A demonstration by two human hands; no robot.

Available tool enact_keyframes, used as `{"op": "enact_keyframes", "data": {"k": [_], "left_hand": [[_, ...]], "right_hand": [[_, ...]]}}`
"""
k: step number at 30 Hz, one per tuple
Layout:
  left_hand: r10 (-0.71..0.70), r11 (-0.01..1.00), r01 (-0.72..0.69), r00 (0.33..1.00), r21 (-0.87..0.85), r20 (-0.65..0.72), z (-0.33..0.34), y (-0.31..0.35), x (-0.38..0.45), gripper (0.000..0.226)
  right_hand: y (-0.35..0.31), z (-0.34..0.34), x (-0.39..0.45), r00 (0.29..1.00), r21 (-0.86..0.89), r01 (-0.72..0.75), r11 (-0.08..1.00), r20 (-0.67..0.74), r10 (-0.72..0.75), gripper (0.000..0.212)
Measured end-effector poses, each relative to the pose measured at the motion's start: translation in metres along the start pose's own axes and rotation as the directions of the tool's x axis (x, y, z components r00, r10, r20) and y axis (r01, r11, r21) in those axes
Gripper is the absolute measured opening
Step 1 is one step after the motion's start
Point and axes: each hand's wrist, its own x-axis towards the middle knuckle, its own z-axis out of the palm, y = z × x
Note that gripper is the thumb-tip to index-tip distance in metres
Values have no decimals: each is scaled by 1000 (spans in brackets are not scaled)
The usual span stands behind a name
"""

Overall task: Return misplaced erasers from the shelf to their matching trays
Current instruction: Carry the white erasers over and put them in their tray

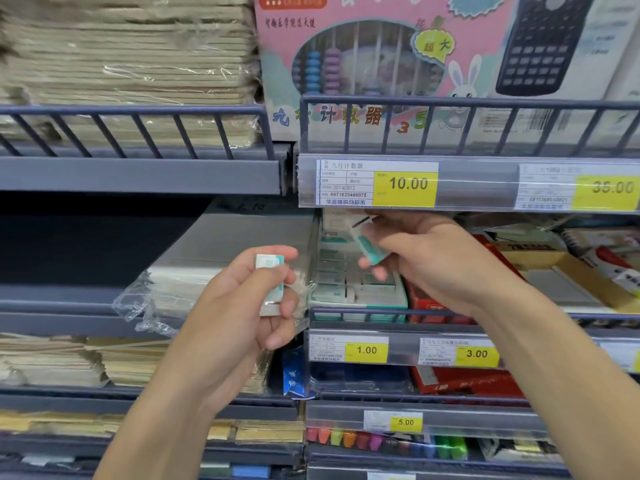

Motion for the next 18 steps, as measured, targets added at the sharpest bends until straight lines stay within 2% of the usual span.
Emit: {"op": "enact_keyframes", "data": {"k": [2,3,6,9,10,12,18], "left_hand": [[9,1000,-9,1000,-2,-7,-1,0,1,22],[13,1000,-13,1000,-4,-9,-1,0,1,21],[17,1000,-17,1000,-17,4,-2,-1,3,17],[15,1000,-15,1000,-13,27,-2,-1,3,22],[15,1000,-15,1000,-15,27,-3,-1,4,24],[14,1000,-13,1000,-16,27,-3,-1,4,25],[8,1000,-8,999,0,46,-4,0,5,24]], "right_hand": [[2,-12,3,994,-358,-70,931,-106,34,6],[3,-17,5,992,-446,-81,892,-118,31,5],[-4,-23,9,998,-621,-60,782,-19,61,4],[-14,-23,8,985,-859,2,512,90,147,16],[-16,-22,8,981,-905,29,424,108,164,22],[-16,-20,7,973,-946,77,316,141,182,28],[-14,-10,8,931,-965,208,161,246,268,37]]}}
